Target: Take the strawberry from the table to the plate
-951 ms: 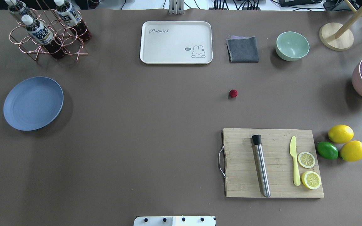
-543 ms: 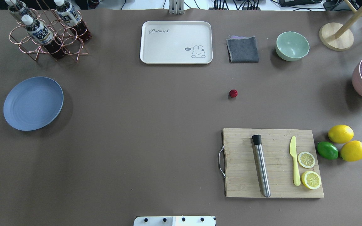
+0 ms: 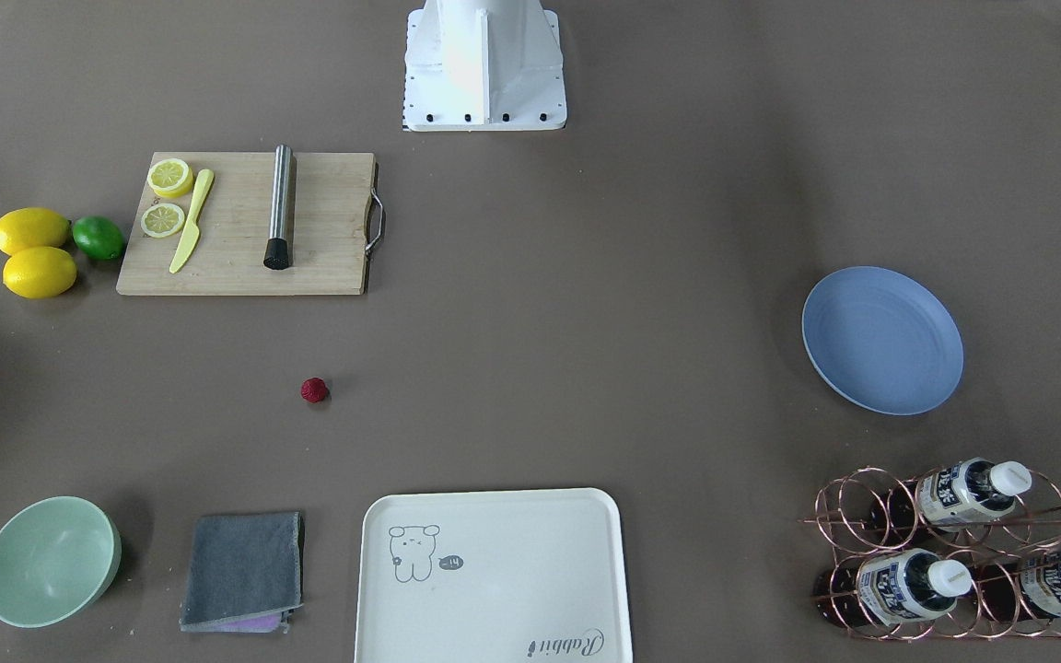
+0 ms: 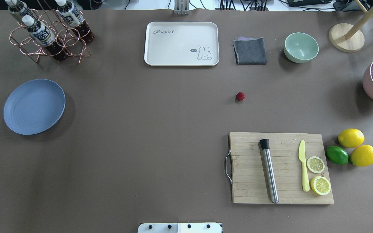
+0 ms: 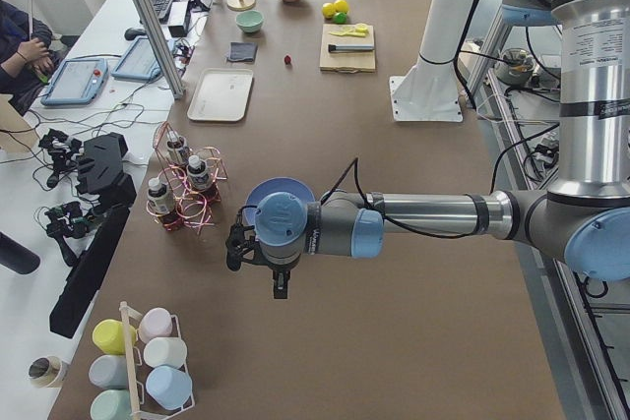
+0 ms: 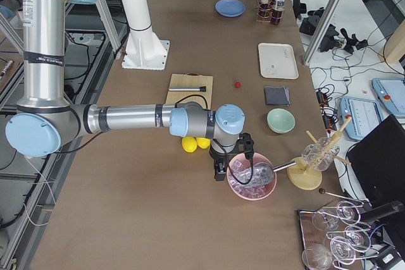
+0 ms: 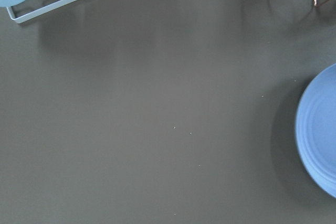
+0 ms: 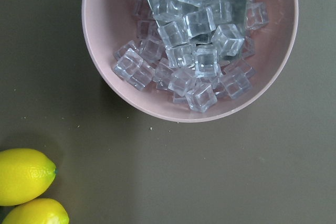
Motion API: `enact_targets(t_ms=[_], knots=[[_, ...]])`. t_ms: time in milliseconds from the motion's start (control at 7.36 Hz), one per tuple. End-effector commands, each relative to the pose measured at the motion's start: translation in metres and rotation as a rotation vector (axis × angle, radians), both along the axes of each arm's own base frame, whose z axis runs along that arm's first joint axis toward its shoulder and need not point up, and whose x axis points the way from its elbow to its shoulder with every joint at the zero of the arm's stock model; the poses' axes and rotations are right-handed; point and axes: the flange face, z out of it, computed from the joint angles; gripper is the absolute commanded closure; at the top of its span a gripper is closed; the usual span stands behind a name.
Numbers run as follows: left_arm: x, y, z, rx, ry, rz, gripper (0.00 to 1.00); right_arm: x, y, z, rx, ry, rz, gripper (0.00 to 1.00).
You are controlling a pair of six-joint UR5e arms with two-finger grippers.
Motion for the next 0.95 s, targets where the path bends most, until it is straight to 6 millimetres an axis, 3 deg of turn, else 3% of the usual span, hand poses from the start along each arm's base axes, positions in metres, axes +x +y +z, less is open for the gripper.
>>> enact_targets(t_ms=[0, 272, 407, 543, 679, 815], knots=[[0.001, -0.014, -0.034, 0.111, 0.044, 0.007, 0.02, -0.005, -0.008, -0.012, 0.057, -0.057, -0.002, 0.0], [0.0, -0.027, -0.065, 0.214, 0.049, -0.017, 0.02, -0.013, -0.017, -0.03, 0.202, -0.089, -0.017, 0.0], [0.011, -0.035, -0.072, 0.247, 0.052, -0.008, 0.02, -0.022, -0.018, -0.032, 0.213, -0.09, -0.037, 0.0], [0.047, -0.053, -0.091, 0.25, 0.067, 0.043, 0.02, -0.023, -0.021, -0.042, 0.268, -0.093, -0.039, 0.0], [0.055, -0.054, -0.086, 0.258, 0.063, 0.056, 0.01, -0.035, -0.024, -0.049, 0.297, -0.099, -0.021, 0.0], [0.066, -0.057, -0.07, 0.257, 0.058, 0.075, 0.0, -0.06, -0.033, -0.061, 0.264, -0.084, 0.034, 0.0]])
